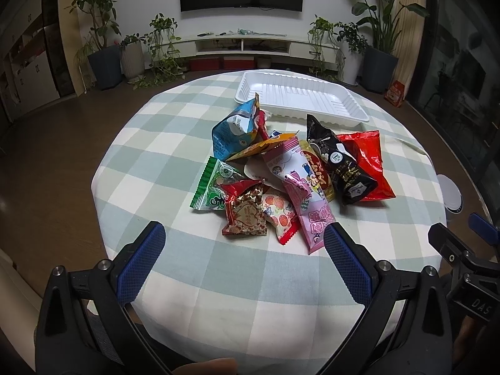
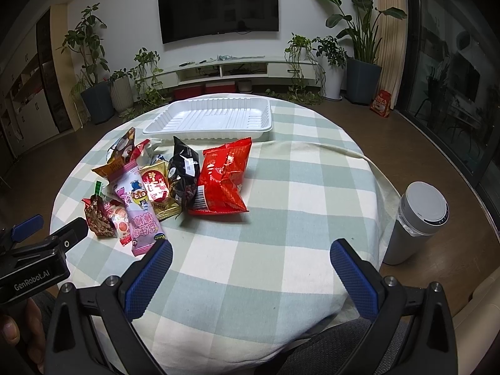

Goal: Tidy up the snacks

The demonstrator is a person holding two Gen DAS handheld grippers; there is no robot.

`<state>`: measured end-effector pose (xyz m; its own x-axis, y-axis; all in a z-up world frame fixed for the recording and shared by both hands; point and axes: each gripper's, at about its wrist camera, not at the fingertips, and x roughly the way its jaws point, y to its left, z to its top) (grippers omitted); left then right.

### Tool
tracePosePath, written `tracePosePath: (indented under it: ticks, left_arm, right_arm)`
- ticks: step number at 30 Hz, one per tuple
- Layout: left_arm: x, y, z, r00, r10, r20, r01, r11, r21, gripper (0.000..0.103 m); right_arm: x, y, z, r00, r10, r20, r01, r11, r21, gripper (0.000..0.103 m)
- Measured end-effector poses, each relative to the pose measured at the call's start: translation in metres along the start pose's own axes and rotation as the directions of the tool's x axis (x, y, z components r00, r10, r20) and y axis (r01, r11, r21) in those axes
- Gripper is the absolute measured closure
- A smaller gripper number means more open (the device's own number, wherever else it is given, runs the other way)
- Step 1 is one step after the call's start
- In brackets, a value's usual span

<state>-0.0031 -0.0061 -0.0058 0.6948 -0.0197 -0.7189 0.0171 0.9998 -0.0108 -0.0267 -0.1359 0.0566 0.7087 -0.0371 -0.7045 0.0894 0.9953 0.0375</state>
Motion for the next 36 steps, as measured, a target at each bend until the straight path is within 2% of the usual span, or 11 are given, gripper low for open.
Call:
tracePosePath:
  ticks: [36]
  left_arm:
    - [0.0018, -0.0037, -0.0057, 1.0, -0.005, -0.008, 0.005, 1.0, 0.001, 0.0]
  right_arm:
    - [0.0015, -0.0007, -0.0026, 1.0, -0.002, -0.007, 0.002, 1.0, -0.001, 0.0]
